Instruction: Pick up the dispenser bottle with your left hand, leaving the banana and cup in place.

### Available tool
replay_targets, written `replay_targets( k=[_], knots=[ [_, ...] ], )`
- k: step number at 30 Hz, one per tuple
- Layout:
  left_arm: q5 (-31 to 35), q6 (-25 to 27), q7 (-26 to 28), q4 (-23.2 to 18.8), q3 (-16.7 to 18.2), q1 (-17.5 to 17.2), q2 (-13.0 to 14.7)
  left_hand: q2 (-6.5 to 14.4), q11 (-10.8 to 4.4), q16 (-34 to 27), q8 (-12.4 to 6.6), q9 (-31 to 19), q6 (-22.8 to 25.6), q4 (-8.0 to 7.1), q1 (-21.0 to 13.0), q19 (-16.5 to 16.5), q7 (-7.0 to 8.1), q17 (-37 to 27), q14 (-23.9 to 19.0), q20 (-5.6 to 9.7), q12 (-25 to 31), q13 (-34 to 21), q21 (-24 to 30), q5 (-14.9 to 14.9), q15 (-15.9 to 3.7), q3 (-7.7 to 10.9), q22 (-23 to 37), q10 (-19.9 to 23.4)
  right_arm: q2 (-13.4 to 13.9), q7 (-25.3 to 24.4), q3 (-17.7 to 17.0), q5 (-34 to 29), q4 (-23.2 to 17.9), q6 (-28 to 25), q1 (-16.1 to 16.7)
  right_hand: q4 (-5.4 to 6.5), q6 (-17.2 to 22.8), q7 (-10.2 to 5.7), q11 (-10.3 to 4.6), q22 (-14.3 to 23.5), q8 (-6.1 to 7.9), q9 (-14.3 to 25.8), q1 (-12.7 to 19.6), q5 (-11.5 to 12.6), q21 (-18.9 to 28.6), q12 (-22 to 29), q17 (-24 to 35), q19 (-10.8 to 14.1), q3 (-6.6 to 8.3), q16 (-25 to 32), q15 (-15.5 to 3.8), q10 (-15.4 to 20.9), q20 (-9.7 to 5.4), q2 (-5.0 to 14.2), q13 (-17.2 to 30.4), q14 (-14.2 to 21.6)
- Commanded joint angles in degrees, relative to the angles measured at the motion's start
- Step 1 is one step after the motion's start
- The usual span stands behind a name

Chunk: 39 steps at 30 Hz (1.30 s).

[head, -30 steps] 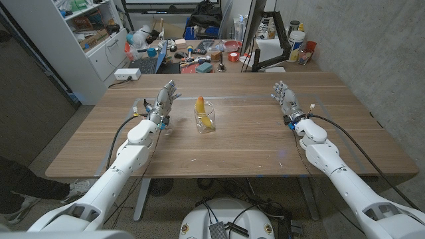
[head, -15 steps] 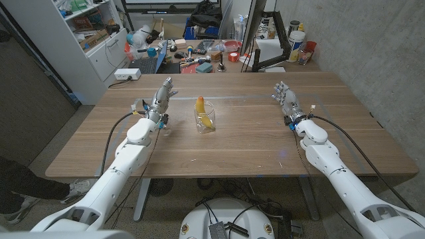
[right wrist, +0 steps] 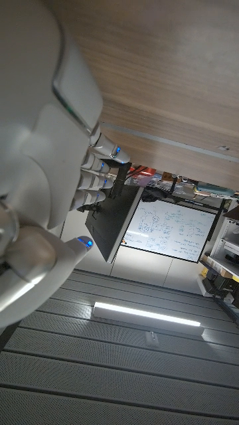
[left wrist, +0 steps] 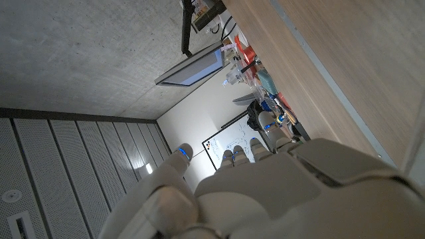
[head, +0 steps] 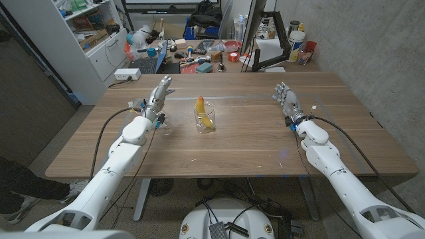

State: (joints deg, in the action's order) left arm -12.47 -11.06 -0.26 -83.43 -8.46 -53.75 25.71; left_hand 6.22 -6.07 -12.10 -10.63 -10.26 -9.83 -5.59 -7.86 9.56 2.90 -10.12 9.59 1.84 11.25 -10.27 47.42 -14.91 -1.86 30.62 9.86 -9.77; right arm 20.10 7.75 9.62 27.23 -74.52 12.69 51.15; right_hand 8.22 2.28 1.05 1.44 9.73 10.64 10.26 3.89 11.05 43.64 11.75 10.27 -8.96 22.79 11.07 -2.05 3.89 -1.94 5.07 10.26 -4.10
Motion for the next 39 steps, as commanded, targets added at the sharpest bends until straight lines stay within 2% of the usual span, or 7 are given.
replay_targets(
  k=[1, 16, 19, 25, 30, 35, 39],
  knots=[
    [4.71, 2.00, 0.99, -3.47, 0.52, -1.57, 2.54, -0.17, -0.41, 0.09, -0.56, -0.27, -5.09, 0.79, -1.09, 7.18, 0.18, -0.03, 3.83, 5.35, 0.07, -0.25, -0.38, -0.28, -3.43, 0.02, 0.19, -1.05, -0.20, 0.56, -0.62, 0.01, 0.15, 0.30, 0.42, 0.11, 0.60, 0.22, 0.26, 0.23, 0.23, 0.32, -0.09, 0.28, -0.11, 0.34, 0.12, 0.18, -0.20, 0.16, -0.86, 0.36, -6.40, 4.54, 0.34, -0.56],
    [9.47, 5.31, 0.96, -8.53, 1.96, -3.46, 6.22, -1.27, -1.12, 0.08, -0.71, -0.27, -4.69, 3.39, -3.99, 6.16, 0.71, 0.07, 2.76, 5.68, -0.06, -0.26, -0.78, -0.31, -3.98, 0.36, 0.22, -0.11, -0.30, 0.96, -0.85, 0.08, 0.13, 0.70, 0.66, 0.17, 0.65, 0.29, 0.25, 0.24, 0.25, 0.32, -0.21, 0.28, -0.37, 0.42, 0.14, 0.30, -0.39, 0.17, -0.85, 0.58, -6.37, 4.46, 0.35, -0.55],
    [10.16, 6.38, 0.01, -9.60, 2.31, -3.71, 7.30, -2.22, -1.44, 0.07, -0.89, -0.26, -4.21, 4.97, -5.56, 5.72, 1.05, 0.12, 2.24, 5.95, -0.06, -0.27, -1.03, -0.26, -4.28, 0.33, 0.22, 0.52, -0.35, 1.02, -0.92, 0.14, 0.30, 0.81, 0.70, 0.18, 0.66, 0.37, 0.24, 0.24, 0.25, 0.32, -0.23, 0.28, -0.42, 0.42, 0.14, 0.31, -0.42, 0.17, -0.83, 0.56, -6.35, 4.45, 0.35, -0.56],
    [12.01, 8.05, -1.66, -11.03, 2.65, -3.80, 9.23, -5.54, -2.03, -0.12, -1.28, -0.25, -2.93, 10.27, -11.14, 3.16, 1.34, 0.13, 0.32, 6.76, -0.06, -0.31, -1.51, -0.28, -4.75, -0.09, 0.24, 2.79, -0.46, 1.04, -1.11, 0.30, 0.52, 1.04, 0.83, 0.20, 0.66, 0.37, 0.19, 0.24, 0.25, 0.32, -0.30, 0.27, -0.55, 0.41, 0.15, 0.37, -0.54, 0.18, -0.83, 0.56, -6.35, 4.39, 0.35, -0.52],
    [13.62, 8.36, -2.50, -11.76, 2.81, -3.80, 10.44, -7.27, -2.54, -0.52, -1.44, -0.27, -2.28, 13.17, -14.75, 1.26, 0.94, 0.11, -1.71, 6.72, 0.02, -0.37, -1.69, -0.13, -4.69, -0.36, 0.26, 4.53, -0.52, 0.95, -1.23, 0.35, 0.62, 1.14, 0.91, 0.23, 0.66, 0.43, 0.30, 0.24, 0.25, 0.32, -0.37, 0.27, -0.63, 0.42, 0.16, 0.43, -0.64, 0.19, -0.79, 0.59, -6.29, 4.32, 0.35, -0.51],
    [14.68, 7.91, -2.80, -12.27, 3.35, -4.02, 11.15, -8.64, -2.70, -0.76, -1.68, -0.29, -1.22, 14.36, -16.63, -0.46, 0.43, 0.09, -3.18, 6.55, 0.20, -0.42, -1.66, 0.02, -4.85, -0.94, 0.29, 6.21, -0.61, 0.91, -1.28, 0.32, 0.90, 1.39, 0.93, 0.26, 0.67, 0.43, 0.31, 0.25, 0.25, 0.32, -0.45, 0.26, -0.71, 0.41, 0.17, 0.46, -0.74, 0.20, -0.80, 0.58, -6.31, 4.25, 0.35, -0.51],
    [15.79, 7.97, -2.88, -12.93, 3.77, -4.30, 11.80, -9.22, -2.76, -0.86, -1.72, -0.29, -0.93, 14.67, -17.22, -0.90, 0.09, 0.09, -3.76, 6.41, 0.18, -0.43, -1.72, 0.04, -4.80, -1.18, 0.27, 6.57, -0.75, 1.09, -1.24, 0.24, 1.52, 1.86, 0.77, 0.28, 0.66, 0.42, 0.30, 0.25, 0.25, 0.32, -0.50, 0.26, -0.79, 0.41, 0.17, 0.50, -0.82, 0.19, -0.79, 0.57, -6.29, 4.23, 0.36, -0.54]
  ],
)
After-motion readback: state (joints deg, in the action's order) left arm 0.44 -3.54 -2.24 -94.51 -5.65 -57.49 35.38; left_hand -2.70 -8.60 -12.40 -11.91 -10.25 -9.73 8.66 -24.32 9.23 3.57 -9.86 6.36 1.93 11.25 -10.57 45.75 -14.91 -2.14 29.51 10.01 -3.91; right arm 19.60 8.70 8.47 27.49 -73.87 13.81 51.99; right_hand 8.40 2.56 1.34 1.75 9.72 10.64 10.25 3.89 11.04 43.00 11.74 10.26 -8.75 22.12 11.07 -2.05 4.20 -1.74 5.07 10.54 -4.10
